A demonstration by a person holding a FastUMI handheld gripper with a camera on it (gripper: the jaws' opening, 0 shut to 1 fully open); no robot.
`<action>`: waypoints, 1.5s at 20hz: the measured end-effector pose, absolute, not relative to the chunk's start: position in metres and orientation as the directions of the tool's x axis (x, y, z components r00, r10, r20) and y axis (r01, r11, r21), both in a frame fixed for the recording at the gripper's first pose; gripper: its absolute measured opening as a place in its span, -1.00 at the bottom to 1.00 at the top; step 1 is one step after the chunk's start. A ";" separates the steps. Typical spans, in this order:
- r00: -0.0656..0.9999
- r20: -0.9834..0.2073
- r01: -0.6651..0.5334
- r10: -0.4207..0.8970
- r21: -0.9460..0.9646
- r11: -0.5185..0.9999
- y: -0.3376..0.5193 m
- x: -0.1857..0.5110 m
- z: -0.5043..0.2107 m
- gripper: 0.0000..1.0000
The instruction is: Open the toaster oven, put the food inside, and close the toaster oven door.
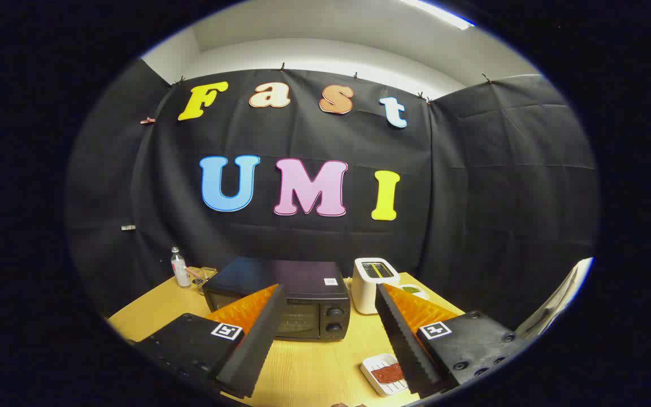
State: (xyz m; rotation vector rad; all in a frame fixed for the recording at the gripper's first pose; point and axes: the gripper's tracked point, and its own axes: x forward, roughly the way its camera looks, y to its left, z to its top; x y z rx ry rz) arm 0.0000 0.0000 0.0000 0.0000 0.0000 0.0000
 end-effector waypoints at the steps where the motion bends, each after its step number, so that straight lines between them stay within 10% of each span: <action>1: 1.000 -0.001 -0.008 0.008 -0.003 1.000 0.006 0.000 0.000 0.95; 30: 0.986 -0.165 -0.026 0.028 0.013 1.000 0.062 0.036 -0.040 0.95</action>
